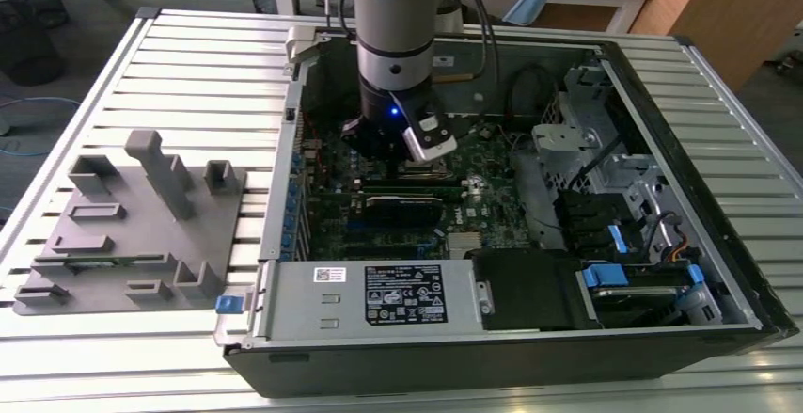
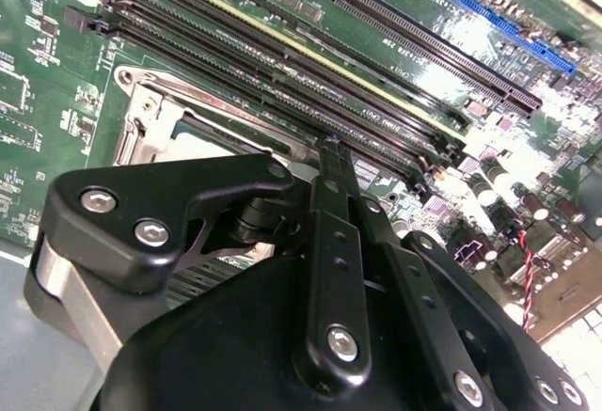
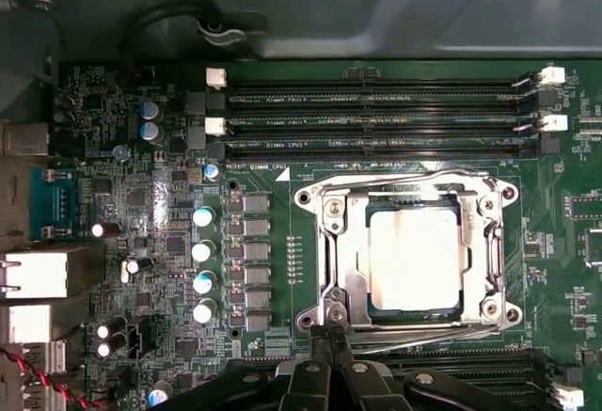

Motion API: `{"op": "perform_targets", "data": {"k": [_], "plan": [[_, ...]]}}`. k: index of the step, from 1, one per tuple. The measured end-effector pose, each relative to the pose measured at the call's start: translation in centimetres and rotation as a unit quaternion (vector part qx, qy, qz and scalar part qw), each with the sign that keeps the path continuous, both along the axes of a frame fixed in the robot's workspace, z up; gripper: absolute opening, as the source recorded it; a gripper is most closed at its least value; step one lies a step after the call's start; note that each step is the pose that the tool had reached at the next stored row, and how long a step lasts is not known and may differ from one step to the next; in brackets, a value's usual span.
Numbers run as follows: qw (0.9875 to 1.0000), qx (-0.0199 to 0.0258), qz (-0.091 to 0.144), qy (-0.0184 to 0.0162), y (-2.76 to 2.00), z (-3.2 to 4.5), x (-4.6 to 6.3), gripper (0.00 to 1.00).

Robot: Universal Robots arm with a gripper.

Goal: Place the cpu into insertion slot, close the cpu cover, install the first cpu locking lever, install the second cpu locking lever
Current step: 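Install the second cpu locking lever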

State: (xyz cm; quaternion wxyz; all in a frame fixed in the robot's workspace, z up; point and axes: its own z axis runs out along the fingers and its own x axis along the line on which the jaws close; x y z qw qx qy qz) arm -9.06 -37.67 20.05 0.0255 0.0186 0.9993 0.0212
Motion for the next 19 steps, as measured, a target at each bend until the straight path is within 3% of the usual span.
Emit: {"op": "perform_targets", "data": {"k": [8,19], "plan": [[0.9999,0.0119,0.0,-0.0001,0.0,-0.06,-0.09,0.11],[0.9999,0.0156,0.0,-0.0001,0.0,-0.23,-0.35,0.11]]}}
